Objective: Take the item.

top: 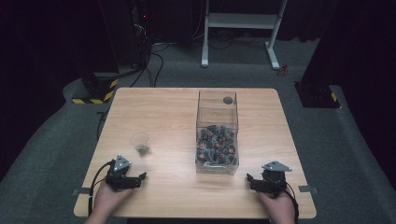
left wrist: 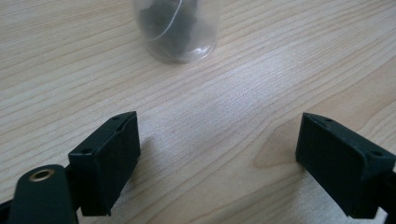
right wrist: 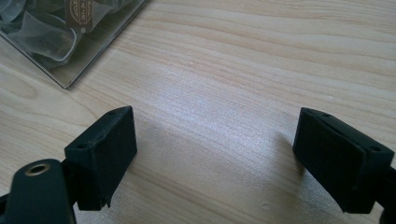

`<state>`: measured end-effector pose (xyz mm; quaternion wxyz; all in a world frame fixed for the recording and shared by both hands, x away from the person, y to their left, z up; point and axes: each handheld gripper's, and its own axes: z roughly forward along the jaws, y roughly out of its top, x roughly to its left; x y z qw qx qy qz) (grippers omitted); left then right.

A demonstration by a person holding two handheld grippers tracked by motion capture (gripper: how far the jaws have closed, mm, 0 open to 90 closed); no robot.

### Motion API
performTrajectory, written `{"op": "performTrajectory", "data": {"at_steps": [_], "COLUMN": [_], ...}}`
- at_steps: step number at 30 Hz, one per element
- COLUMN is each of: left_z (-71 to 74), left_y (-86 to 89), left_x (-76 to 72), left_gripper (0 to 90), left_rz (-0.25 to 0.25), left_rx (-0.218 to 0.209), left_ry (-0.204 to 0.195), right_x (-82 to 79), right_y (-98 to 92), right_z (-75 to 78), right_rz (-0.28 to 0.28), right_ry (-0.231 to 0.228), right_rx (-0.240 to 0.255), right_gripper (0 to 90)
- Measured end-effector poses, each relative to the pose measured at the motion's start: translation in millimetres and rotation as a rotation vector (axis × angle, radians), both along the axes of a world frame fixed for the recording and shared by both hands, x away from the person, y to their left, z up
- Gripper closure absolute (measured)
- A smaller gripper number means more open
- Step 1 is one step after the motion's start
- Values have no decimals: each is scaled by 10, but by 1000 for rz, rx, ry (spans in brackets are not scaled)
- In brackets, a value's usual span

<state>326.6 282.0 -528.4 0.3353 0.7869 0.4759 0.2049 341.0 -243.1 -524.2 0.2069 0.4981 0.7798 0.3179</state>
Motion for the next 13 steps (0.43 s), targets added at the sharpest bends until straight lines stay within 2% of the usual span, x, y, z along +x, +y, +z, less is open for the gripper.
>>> {"op": "performTrajectory", "data": {"at_steps": [8, 13], "left_z": [-11, -9], "left_y": [5, 23], "left_x": [-20, -24], "left_gripper": [137, 142], "left_rz": [20, 16], "left_rx": [-6, -5], "left_ry": [-9, -8], "right_x": [-1, 9], "right_y": [1, 3], "right_z": [0, 0], "right_rz": [-1, 1], "right_ry": [0, -2], "right_rx": [1, -2], "right_gripper": [135, 134]}}
